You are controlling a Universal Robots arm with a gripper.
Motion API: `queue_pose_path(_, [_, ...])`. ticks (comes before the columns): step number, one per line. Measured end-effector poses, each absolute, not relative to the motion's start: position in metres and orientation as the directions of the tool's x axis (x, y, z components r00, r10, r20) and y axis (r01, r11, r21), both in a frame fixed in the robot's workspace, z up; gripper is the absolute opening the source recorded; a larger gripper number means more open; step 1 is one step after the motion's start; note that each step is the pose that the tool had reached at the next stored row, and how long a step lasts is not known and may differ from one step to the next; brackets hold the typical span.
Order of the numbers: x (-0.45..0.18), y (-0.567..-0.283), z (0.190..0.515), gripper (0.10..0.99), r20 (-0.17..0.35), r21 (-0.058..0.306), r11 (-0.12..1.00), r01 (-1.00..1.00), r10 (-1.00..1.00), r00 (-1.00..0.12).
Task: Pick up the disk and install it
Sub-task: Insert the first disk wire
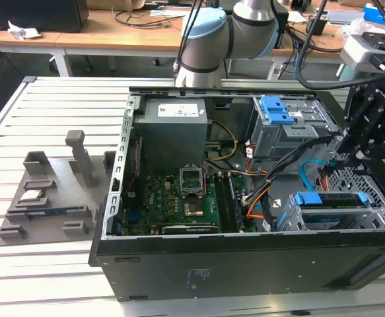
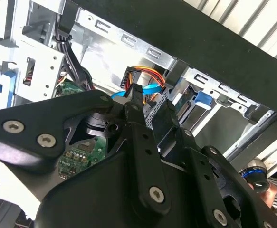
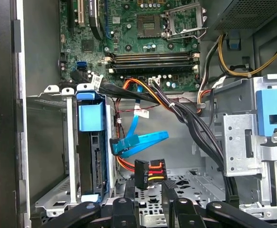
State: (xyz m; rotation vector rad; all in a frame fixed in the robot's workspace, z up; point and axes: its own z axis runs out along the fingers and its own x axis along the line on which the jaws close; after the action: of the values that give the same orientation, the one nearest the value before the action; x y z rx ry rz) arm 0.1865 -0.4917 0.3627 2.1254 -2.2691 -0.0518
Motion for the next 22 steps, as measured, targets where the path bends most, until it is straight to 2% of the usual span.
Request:
queue_pose_path(19, [0.173,-0.492,0.357,0.361,0.025,0.045,0.066,-0.997,-0.998,-0.065])
queue_pose_path(20, [0.173,-0.492,0.357,0.345,0.025,0.045,0.066,-0.997,-0.998,-0.065])
queue_pose_path(21, [0.173,-0.492,0.357,0.216,0.025,0.045,0.066,-0.997,-0.998,-0.065])
queue_pose_path(22, [0.173,-0.492,0.357,0.165,0.025,0.045,0.066,-0.997,-0.998,-0.065])
